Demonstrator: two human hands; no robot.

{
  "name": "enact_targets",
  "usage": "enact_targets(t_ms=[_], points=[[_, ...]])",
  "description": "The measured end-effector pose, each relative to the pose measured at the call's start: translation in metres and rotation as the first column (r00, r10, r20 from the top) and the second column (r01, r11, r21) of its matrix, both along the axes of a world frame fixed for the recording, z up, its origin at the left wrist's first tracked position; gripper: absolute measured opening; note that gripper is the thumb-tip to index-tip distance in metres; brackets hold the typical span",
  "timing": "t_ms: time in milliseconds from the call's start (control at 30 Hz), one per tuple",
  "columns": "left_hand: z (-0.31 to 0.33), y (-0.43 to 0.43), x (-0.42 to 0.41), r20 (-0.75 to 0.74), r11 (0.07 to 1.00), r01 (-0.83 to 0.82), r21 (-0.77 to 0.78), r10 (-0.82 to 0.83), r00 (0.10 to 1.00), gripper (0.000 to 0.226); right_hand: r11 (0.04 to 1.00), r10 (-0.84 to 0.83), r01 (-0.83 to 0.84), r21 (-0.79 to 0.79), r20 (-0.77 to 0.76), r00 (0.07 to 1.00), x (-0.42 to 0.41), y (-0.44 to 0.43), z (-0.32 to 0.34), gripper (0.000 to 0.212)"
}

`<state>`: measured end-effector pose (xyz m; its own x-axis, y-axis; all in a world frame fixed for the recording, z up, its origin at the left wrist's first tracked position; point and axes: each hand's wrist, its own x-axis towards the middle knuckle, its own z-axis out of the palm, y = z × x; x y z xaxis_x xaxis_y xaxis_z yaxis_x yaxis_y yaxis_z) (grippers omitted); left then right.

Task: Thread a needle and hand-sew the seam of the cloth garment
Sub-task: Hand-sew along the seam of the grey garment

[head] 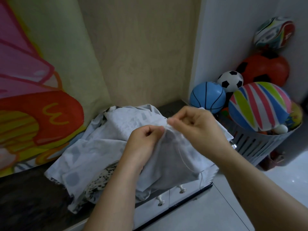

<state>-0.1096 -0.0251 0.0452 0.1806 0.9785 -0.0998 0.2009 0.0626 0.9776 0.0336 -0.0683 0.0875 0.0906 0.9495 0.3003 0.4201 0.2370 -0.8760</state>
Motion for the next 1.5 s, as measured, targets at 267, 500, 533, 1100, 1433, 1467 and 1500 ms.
enact_targets(t_ms=[267,500,533,1100,1433,1467,1500], points=[[-0.004,0.004,0.000,-0.014,0.995,-0.100,-0.017,0.100,0.995,0.020,0.607,0.348,-0.749,-0.265,-0.759,0.550,0.023,-0.006,0.014,0.018],[0.001,-0.001,0.002,-0.036,0.996,-0.078,0.036,0.080,0.996,0.017,0.837,0.329,-0.082,-0.541,0.377,0.866,0.019,-0.001,-0.001,0.018],[0.002,-0.002,0.003,-0.040,0.996,-0.073,0.045,0.074,0.996,0.017,0.882,0.224,-0.023,-0.470,0.376,0.899,0.016,0.000,-0.002,0.017],[0.001,0.000,0.000,0.001,0.999,-0.010,0.033,0.010,1.000,0.020,0.983,0.184,-0.182,0.031,-0.200,0.962,-0.001,-0.004,-0.001,0.015],[0.003,0.001,-0.009,0.053,0.994,-0.017,0.112,0.011,0.999,0.015,0.991,-0.079,0.094,-0.099,0.151,0.985,0.029,0.006,0.002,0.010],[0.004,0.000,-0.011,0.057,0.991,-0.003,0.137,-0.005,0.998,0.015,0.987,-0.077,0.103,-0.120,0.204,0.976,0.033,0.008,0.001,0.010],[0.004,0.000,-0.012,0.060,0.987,0.011,0.160,-0.020,0.998,0.015,0.983,-0.064,0.103,-0.149,0.244,0.968,0.037,0.008,-0.001,0.008]])
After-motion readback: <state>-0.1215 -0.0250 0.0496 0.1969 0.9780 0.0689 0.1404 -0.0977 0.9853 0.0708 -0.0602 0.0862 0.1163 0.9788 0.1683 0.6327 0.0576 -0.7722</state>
